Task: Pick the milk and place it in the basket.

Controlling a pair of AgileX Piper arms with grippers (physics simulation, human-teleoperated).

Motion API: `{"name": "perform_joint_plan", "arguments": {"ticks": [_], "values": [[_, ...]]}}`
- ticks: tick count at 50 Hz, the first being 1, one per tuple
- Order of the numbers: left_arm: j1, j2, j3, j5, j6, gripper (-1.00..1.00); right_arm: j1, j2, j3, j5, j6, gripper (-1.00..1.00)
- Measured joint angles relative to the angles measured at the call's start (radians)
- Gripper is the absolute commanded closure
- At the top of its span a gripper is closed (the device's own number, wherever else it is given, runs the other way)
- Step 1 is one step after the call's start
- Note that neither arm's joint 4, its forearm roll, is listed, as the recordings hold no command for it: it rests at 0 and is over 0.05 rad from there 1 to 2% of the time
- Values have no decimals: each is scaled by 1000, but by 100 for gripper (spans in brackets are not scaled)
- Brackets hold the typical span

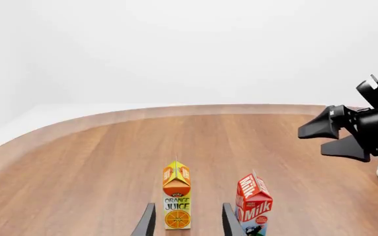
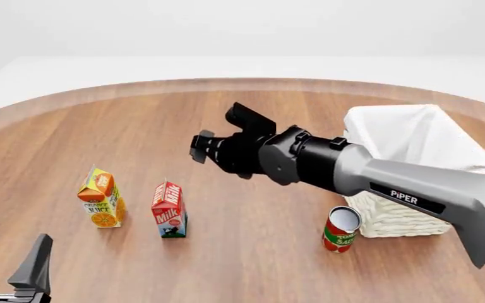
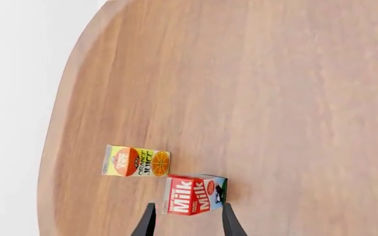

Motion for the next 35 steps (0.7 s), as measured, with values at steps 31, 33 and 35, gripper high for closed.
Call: {"name": "perform_joint_plan", "arguments": {"ticks": [31, 33, 35], "values": [[0, 0, 0, 0, 0, -100, 35, 89, -36, -30, 45, -100], [0, 0, 0, 0, 0, -100, 35, 95, -39, -28, 45, -100], [0, 0, 0, 0, 0, -100, 35, 101, -42, -27, 47, -100]]}}
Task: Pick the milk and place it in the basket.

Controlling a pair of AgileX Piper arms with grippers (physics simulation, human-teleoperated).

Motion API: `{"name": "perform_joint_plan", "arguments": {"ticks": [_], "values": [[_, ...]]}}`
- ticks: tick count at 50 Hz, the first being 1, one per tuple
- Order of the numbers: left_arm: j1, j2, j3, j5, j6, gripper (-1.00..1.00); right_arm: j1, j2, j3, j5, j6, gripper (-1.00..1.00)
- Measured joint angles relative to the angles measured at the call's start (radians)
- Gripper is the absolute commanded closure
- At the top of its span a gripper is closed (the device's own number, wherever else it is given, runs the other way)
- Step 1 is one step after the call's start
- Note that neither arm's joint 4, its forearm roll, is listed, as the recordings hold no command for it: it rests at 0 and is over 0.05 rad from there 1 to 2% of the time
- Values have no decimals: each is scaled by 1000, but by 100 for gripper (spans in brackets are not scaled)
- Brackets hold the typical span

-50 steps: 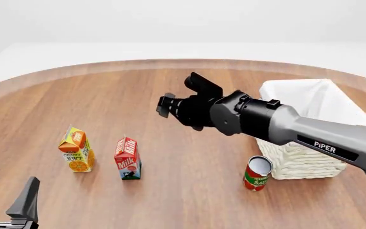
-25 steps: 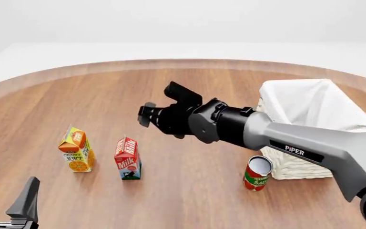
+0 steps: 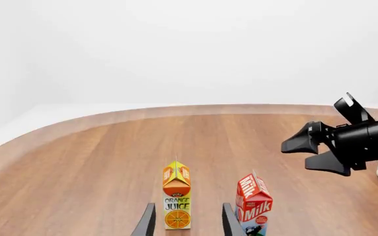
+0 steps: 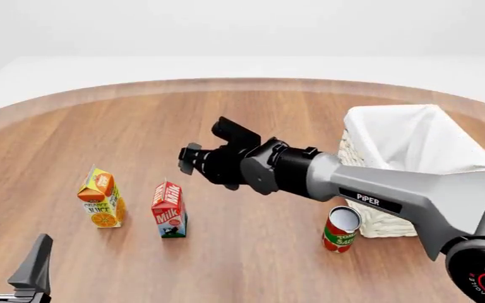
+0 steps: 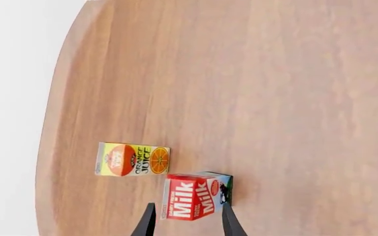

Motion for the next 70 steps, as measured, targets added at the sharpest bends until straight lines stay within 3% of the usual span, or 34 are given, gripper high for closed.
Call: {"name": "perform_joint_plan", "arguments": {"ticks": [70], "values": [[0, 0, 0, 0, 0, -100, 60, 159, -142, 83, -1, -100]]}}
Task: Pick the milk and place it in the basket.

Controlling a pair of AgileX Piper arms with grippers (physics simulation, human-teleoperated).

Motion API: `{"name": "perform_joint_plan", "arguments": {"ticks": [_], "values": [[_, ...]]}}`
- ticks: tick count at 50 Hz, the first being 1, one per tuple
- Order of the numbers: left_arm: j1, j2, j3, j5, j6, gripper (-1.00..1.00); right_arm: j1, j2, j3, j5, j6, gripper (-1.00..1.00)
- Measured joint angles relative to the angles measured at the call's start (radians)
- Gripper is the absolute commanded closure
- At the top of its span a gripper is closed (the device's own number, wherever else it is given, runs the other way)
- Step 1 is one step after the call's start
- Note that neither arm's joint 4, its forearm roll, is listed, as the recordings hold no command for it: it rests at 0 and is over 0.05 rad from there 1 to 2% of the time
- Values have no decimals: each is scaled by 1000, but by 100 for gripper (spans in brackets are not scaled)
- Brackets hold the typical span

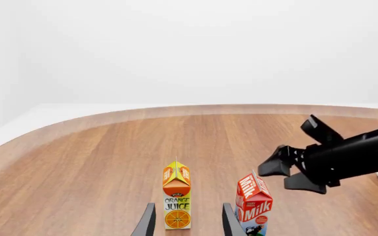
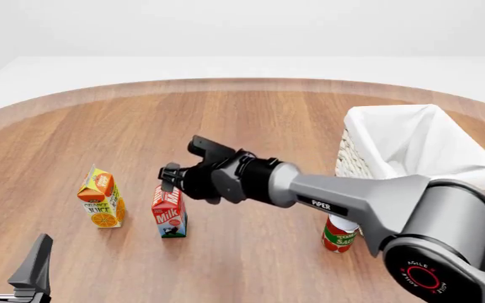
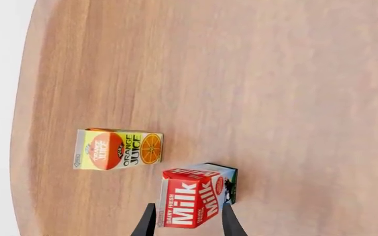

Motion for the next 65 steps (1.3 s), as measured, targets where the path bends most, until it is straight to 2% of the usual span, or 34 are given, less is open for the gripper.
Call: {"name": "perform_joint_plan", "arguments": {"ticks": [65], "values": [[0, 0, 0, 0, 0, -100, 32, 67, -30, -20, 25, -100]]}}
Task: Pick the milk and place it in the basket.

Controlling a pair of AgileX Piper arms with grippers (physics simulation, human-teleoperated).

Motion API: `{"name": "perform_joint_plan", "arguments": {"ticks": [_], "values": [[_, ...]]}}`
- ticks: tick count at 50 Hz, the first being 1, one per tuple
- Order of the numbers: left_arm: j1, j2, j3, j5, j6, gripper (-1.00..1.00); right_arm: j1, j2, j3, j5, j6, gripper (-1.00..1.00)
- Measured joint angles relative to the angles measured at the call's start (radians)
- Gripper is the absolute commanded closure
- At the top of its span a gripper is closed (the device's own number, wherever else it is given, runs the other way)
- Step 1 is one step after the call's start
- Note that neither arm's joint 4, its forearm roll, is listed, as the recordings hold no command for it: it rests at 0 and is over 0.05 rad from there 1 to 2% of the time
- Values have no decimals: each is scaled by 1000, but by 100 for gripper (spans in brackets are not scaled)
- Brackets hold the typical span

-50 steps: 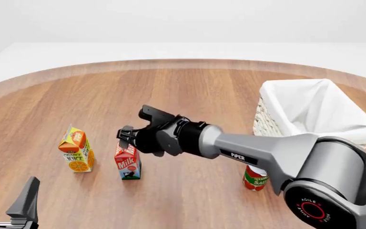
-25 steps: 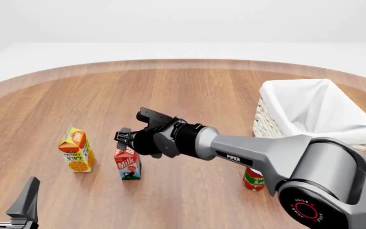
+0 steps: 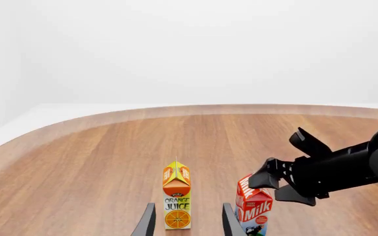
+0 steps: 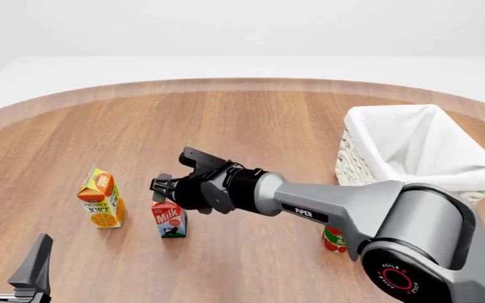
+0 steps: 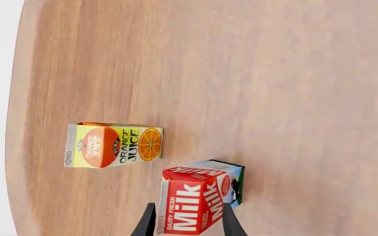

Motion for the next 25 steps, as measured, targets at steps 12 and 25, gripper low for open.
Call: {"name": "perform_joint_plan", "arguments": {"ticks": [12, 25], "values": [[0, 0, 0, 0, 0, -100, 7, 16, -4, -8, 10, -100], [0, 0, 0, 0, 0, -100, 14, 32, -12, -14, 19, -100]]}}
